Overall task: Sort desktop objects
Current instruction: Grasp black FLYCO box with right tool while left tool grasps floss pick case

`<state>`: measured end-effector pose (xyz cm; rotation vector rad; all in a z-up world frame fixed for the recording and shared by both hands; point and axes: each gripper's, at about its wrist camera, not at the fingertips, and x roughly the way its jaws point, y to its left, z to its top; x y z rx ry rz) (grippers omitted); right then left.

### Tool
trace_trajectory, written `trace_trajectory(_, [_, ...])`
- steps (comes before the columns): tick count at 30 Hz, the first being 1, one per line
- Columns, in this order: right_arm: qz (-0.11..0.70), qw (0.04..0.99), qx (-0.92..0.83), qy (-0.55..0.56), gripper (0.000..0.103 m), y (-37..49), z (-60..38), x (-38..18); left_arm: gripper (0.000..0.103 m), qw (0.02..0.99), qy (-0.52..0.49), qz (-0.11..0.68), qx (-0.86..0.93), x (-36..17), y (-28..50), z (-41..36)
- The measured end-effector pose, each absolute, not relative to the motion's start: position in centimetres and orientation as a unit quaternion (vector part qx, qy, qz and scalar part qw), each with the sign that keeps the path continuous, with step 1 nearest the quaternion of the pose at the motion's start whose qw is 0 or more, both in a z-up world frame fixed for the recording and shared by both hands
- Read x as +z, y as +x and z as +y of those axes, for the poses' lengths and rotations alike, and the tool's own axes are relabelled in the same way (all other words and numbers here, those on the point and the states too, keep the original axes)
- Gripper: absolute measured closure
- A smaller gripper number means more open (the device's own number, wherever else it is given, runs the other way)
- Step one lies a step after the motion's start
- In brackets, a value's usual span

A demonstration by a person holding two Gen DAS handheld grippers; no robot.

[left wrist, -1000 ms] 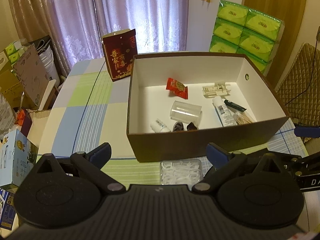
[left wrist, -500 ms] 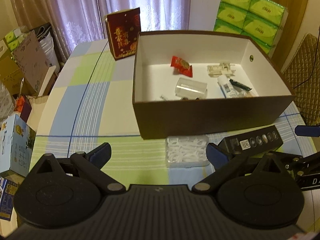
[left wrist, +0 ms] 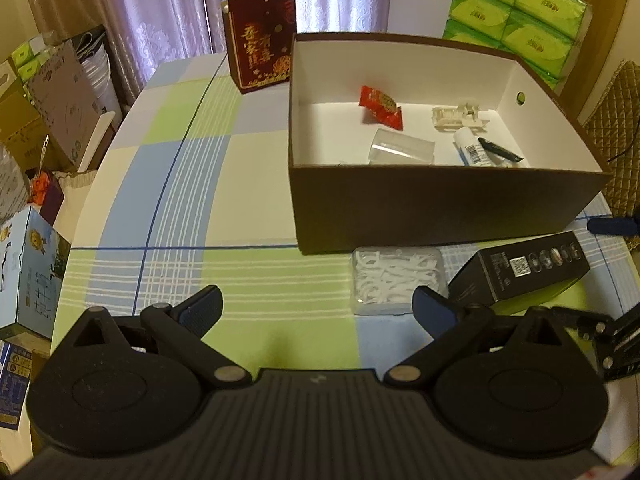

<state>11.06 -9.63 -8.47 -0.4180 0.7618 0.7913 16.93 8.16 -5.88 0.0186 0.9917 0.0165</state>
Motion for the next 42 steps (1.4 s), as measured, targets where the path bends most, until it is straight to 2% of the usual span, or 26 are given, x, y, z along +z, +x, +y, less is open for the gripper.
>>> trace_trajectory(6, [0.345,0.812,0.402,-0.246,0.004,12.0,-9.3,-10.2,0.003,0.873,0.006,0.487,0.016,-6.8,16.9,8.8])
trace_trajectory(7, [0.349,0.806,0.407,-0.250,0.015,12.1,-9.2,-10.5,0.003,0.872,0.006,0.489,0.017,-6.9,16.9,8.9])
trace_trajectory(10, [0.364,0.795,0.411,-0.257,0.029,12.2,-9.2,-10.7,0.003,0.871,0.004,0.490,0.021,-7.0,16.8,9.2])
trace_trajectory(15, [0.427,0.772,0.411,-0.230,0.047,11.6,-9.8,-9.9,0.003,0.868,0.001,0.495,0.029,-7.3,16.5,9.7])
trace_trajectory(17, [0.462,0.753,0.416,-0.215,0.047,11.1,-10.0,-9.9,0.003,0.867,-0.001,0.497,0.030,-7.5,16.3,9.8])
trace_trajectory(20, [0.458,0.758,0.414,-0.209,0.046,10.0,-10.2,-9.5,0.003,0.865,-0.001,0.500,0.031,-7.7,16.1,9.8])
trace_trajectory(23, [0.443,0.781,0.389,-0.206,0.033,10.1,-9.9,-9.7,0.003,0.864,0.001,0.502,0.032,-7.9,16.0,9.7])
trace_trajectory(27, [0.433,0.799,0.375,-0.184,0.031,10.6,-9.2,-10.2,0.003,0.864,0.003,0.502,0.027,-7.9,15.8,9.4])
trace_trajectory(28, [0.435,0.799,0.375,-0.178,0.036,10.6,-9.1,-10.3,0.003,0.864,0.003,0.502,0.026,-8.0,15.8,9.4])
trace_trajectory(30, [0.437,0.800,0.369,-0.179,0.054,10.2,-8.8,-10.6,0.003,0.864,0.003,0.503,0.024,-8.1,15.6,9.3])
trace_trajectory(31, [0.441,0.801,0.362,-0.182,0.058,10.0,-8.7,-10.7,0.003,0.863,0.002,0.504,0.023,-8.2,15.5,9.3])
trace_trajectory(33, [0.448,0.805,0.348,-0.177,0.061,9.6,-8.5,-10.4,0.003,0.862,0.001,0.507,0.021,-8.4,15.4,9.1])
trace_trajectory(42, [0.482,0.841,0.213,-0.119,0.062,9.4,-12.0,-9.9,0.003,0.865,0.010,0.501,-0.028,-9.9,16.2,6.2])
